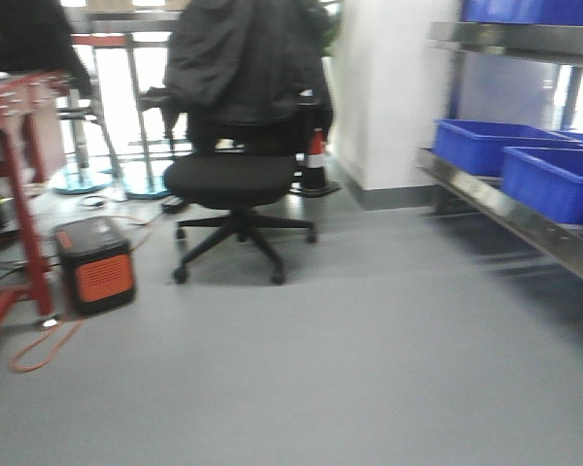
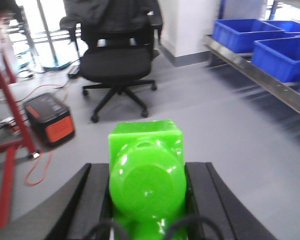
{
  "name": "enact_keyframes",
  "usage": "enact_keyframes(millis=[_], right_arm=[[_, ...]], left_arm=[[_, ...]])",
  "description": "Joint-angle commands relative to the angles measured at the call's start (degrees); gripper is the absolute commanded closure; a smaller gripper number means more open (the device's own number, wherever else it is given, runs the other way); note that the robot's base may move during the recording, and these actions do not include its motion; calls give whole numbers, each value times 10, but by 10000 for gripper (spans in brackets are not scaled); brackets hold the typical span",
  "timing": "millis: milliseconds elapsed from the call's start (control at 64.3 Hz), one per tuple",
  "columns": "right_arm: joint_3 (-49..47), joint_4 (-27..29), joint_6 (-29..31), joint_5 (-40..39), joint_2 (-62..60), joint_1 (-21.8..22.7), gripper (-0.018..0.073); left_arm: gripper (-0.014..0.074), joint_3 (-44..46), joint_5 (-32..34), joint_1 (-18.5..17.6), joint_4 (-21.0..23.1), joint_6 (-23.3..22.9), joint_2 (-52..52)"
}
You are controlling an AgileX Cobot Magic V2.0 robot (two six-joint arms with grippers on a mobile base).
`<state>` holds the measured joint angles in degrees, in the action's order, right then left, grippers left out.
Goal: Grab block from conveyor and place in blue bin
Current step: 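Drive the base along the conveyor toward the blue bin shelves, then approach the shelf and move both held blocks over the blue bins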
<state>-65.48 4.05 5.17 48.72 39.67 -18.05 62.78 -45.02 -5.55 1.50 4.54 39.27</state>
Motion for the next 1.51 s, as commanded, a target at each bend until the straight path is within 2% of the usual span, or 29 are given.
enact_keyframes(millis=[0, 1492], right_arm=[[-4, -7, 1, -7, -2, 0, 712], [-4, -7, 1, -7, -2, 0, 712]], left_arm=[[707, 1, 10, -3, 4, -2, -3], [707, 1, 10, -3, 4, -2, -3]])
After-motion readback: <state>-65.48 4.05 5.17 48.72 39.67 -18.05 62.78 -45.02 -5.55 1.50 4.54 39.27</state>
